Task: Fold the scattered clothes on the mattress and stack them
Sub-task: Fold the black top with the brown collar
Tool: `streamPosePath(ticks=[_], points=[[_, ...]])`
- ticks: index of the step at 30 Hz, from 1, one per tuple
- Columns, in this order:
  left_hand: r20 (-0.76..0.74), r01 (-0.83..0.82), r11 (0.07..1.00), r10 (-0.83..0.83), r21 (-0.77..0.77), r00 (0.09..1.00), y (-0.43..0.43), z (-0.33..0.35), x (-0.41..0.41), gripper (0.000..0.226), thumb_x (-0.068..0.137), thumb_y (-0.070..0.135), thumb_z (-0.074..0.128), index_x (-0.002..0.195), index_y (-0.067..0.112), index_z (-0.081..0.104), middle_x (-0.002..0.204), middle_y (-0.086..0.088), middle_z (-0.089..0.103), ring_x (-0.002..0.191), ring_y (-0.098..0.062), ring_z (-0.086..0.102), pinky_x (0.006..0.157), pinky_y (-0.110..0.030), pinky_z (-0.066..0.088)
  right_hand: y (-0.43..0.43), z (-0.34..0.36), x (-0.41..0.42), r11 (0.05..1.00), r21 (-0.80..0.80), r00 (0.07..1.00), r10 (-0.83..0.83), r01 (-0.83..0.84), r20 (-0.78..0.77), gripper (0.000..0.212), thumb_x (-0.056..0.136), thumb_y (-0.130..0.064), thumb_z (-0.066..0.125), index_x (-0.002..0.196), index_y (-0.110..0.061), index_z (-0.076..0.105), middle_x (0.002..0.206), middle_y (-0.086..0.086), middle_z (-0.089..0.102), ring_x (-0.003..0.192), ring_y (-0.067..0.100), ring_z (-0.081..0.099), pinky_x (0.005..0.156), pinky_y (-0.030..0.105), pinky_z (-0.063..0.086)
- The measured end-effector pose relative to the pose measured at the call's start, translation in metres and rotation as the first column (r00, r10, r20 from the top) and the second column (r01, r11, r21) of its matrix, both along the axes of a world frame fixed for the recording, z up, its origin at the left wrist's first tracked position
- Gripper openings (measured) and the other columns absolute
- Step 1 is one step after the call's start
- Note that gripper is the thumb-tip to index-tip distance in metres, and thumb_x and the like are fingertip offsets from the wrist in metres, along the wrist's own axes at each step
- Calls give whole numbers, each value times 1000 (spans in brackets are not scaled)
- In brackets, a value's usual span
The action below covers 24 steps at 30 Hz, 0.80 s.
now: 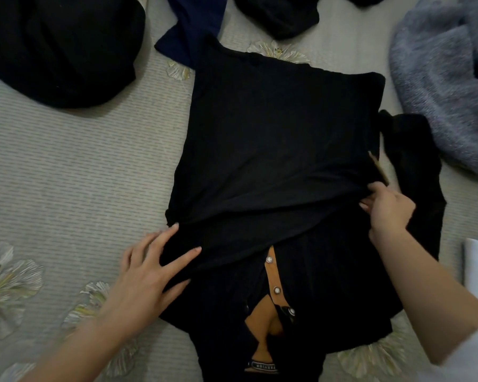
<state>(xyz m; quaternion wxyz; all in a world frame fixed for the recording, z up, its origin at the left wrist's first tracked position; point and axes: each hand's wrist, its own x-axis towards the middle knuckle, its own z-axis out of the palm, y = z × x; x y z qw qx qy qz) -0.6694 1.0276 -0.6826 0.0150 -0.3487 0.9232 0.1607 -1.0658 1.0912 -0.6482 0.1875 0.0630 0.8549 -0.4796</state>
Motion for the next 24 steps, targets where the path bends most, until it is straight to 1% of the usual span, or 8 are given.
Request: streamPosePath(ticks=[3,6,8,12,16,18,21,24], points=[[-122,12,998,-3,69,993,-2,-1,4,41,78,31,47,116,26,61,100,3,46,77,-21,55,61,-35,48,-15,2,-1,991,62,992,118,-115,-48,11,83,-12,68,94,-9,66,77,0,61,63,7,55,60,18,50],[-113,2,992,13,129,994,-4,4,8,44,74,20,48,117,29,52,82,8,46,49,-12,54,38,-24,42,-39,14,-2,975,64,971,220,-214,-97,25,79,0,64,103,-6,67,84,6,65,57,4,52,67,23,52],[-95,-1,995,10,100,995,-5,9,9,58,70,10,51,124,31,49,75,7,47,42,-10,46,32,-21,37,-55,31,-1,969,-42,964,236,-243,-122,28,78,6,56,100,-8,66,72,3,59,42,1,45,48,16,43],[-72,44,999,-44,-8,996,-5,25,8,69,71,2,52,133,31,45,72,5,43,45,-4,25,34,-14,20,-60,52,-10,949,-286,989,106,-131,-99,40,73,11,47,86,-21,68,78,2,61,43,6,44,42,17,34],[49,83,994,-87,69,995,2,25,12,91,48,-6,77,128,32,55,73,6,43,46,-4,25,30,-15,18,-25,20,-4,996,-38,993,83,-80,81,38,79,7,43,97,-12,69,70,1,56,44,4,46,42,16,34],[120,127,977,-149,174,982,4,22,16,75,56,12,76,125,34,59,74,13,40,45,-2,29,31,-14,25,-7,1,0,979,89,969,164,-182,185,35,85,3,44,105,-15,66,83,1,58,63,7,50,50,16,39],[195,-27,939,-43,343,980,3,31,11,45,74,48,44,111,38,67,67,20,44,50,-1,48,43,-23,46,-2,-7,-1,971,97,965,199,-218,168,26,87,-1,49,102,-15,65,92,0,60,80,10,54,62,19,47],[-19,-58,961,66,270,998,-4,37,-12,38,84,47,41,83,27,73,76,15,55,65,-7,58,53,-27,49,-6,-8,-3,965,105,966,228,-241,122,22,86,-4,54,103,-15,64,103,5,62,90,17,58,63,20,47]])
